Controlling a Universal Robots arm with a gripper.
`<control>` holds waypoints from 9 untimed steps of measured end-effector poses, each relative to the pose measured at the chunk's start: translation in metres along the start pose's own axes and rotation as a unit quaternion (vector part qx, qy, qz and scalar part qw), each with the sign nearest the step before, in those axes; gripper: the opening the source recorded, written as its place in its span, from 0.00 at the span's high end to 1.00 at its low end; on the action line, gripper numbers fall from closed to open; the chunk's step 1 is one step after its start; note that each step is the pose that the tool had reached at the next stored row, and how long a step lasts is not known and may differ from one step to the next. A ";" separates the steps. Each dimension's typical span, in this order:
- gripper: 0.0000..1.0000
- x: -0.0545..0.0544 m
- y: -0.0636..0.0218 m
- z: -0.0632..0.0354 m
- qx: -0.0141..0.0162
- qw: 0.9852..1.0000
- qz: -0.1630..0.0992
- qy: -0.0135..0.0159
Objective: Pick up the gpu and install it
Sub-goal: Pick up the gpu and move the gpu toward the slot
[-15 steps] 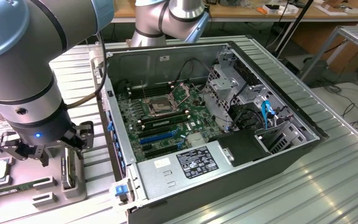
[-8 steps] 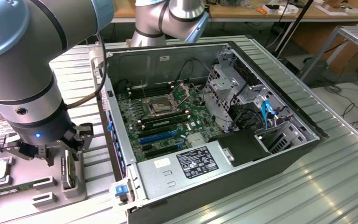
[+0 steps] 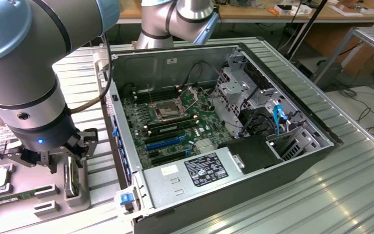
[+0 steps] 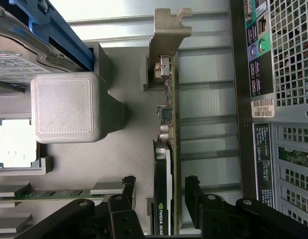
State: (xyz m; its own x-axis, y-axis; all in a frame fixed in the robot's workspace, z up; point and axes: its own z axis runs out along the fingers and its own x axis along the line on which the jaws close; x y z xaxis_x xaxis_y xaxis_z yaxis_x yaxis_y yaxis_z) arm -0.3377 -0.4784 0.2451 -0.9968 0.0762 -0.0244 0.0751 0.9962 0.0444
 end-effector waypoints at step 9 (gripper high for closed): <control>0.48 0.000 0.0000 0.0000 0.000 1.000 0.000 0.000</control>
State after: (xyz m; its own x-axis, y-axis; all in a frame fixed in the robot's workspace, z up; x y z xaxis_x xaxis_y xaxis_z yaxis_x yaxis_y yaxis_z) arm -0.3377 -0.4784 0.2451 -0.9968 0.0762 -0.0244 0.0751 0.9962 0.0444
